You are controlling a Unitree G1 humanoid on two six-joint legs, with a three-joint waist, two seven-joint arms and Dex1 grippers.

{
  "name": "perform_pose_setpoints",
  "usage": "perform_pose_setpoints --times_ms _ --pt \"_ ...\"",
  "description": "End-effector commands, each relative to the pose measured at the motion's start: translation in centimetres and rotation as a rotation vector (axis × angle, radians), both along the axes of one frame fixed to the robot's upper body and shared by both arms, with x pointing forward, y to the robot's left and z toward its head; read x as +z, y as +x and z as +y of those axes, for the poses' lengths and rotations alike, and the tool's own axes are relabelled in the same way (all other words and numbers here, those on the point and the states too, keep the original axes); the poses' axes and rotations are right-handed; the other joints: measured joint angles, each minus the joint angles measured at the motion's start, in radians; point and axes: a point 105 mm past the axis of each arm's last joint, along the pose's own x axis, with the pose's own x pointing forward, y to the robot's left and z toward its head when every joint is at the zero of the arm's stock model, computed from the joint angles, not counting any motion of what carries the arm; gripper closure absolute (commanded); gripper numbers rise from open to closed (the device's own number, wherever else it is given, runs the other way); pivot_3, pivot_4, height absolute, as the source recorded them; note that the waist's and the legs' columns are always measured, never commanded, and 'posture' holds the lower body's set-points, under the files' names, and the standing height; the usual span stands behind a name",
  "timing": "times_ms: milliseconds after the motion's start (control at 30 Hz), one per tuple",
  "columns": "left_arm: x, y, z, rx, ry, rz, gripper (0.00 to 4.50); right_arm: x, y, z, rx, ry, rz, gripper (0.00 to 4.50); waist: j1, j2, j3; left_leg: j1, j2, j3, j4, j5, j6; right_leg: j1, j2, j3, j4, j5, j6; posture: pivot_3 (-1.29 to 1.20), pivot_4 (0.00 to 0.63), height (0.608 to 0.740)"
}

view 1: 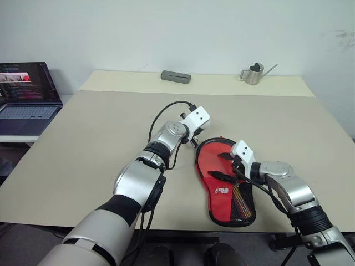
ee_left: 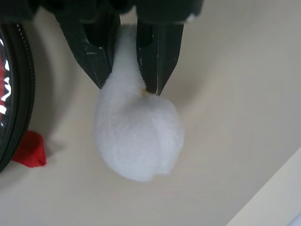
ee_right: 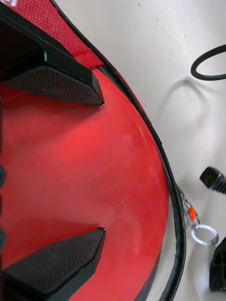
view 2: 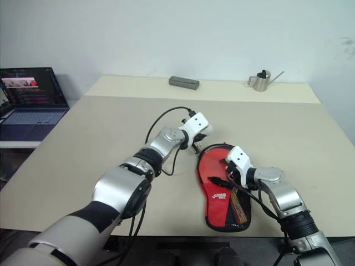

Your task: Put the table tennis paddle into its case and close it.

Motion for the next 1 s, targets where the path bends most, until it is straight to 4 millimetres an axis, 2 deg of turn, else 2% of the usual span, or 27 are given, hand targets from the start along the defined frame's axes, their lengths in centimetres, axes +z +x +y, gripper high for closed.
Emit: perform_pose_setpoints --times_ms 33,333,633,1000 --pt "4.2 0.5 -2.0 -0.038 -0.018 -0.154 4.38 -5.9 -2.7 -0.9 -0.019 -0.104 0.237 0.00 0.000 0.000 0.000 0.000 0.000 0.000 0.000 0.000 0.000 0.000 0.000 0.000 0.000 0.000 0.000 0.00 0.150 0.740" --pt "5.8 0.4 -3.8 -0.060 0.032 -0.269 4.38 -5.6 -3.6 -0.7 -0.039 -0.096 0.243 0.00 0.000 0.000 0.000 0.000 0.000 0.000 0.000 0.000 0.000 0.000 0.000 0.000 0.000 0.000 0.000 0.00 0.150 0.740" --pt "7.4 0.5 -4.4 -0.055 0.065 -0.356 4.38 -5.7 -4.1 -0.6 -0.059 -0.090 0.247 0.00 0.000 0.000 0.000 0.000 0.000 0.000 -0.001 0.000 0.000 0.000 0.000 0.000 -0.001 0.000 0.001 0.00 0.150 0.740" --pt "7.8 0.0 -5.9 -0.103 0.141 -0.427 4.38 -5.7 -4.6 0.1 -0.063 -0.081 0.252 0.00 0.000 0.000 0.000 -0.001 0.000 0.000 -0.001 0.000 0.000 0.000 0.000 0.000 -0.002 -0.001 0.001 0.00 0.150 0.740"
